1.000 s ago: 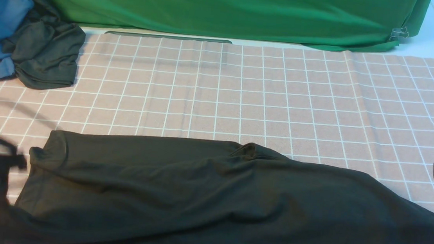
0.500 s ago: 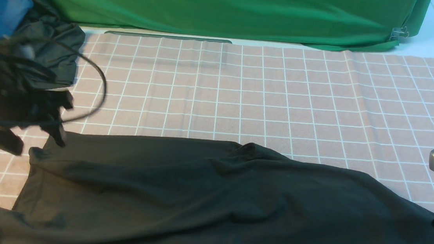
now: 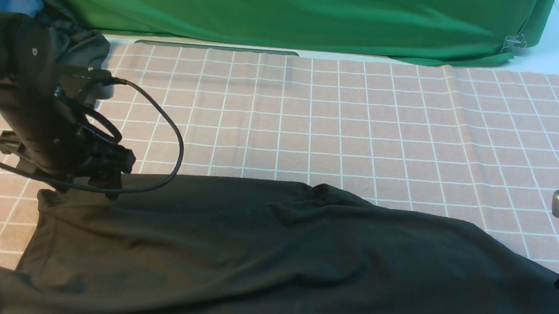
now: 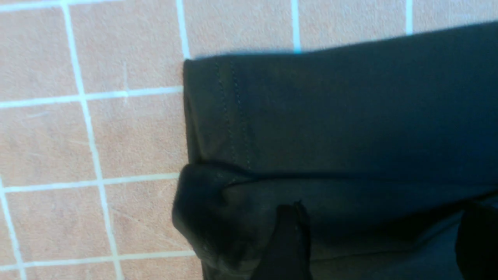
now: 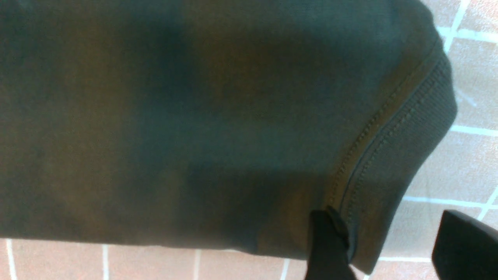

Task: Fold a long-sleeved shirt over a pink coffee tablecloth.
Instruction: 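Pull the folded dark garment lengthwise by its ends to straighten it flat on the table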

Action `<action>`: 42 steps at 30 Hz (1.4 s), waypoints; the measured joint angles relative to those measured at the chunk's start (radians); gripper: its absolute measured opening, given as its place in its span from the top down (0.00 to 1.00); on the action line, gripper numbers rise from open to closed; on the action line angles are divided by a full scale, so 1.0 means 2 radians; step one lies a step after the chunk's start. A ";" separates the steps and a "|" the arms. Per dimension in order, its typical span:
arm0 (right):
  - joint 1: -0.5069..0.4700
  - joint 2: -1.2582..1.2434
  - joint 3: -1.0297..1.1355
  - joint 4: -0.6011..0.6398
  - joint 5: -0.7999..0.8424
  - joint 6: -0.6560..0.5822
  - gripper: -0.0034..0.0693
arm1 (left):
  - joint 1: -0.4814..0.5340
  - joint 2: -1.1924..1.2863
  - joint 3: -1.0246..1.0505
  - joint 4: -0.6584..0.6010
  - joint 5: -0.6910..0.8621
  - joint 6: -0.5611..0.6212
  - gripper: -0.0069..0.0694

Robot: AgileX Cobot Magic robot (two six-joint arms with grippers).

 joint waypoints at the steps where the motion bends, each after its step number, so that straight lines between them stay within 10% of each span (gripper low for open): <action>1: 0.000 0.000 0.000 0.000 -0.002 0.000 0.40 | 0.000 0.003 0.000 0.001 0.000 0.000 0.20; 12: 0.000 0.000 0.000 0.014 -0.010 -0.001 0.40 | 0.000 0.043 0.000 0.002 0.005 0.017 0.23; 22: 0.000 0.000 0.000 0.015 -0.011 -0.002 0.40 | 0.000 0.043 -0.003 -0.030 0.042 0.081 0.85; 42: 0.000 0.000 0.000 0.024 -0.019 -0.002 0.40 | -0.001 0.019 -0.055 -0.072 0.146 0.134 0.86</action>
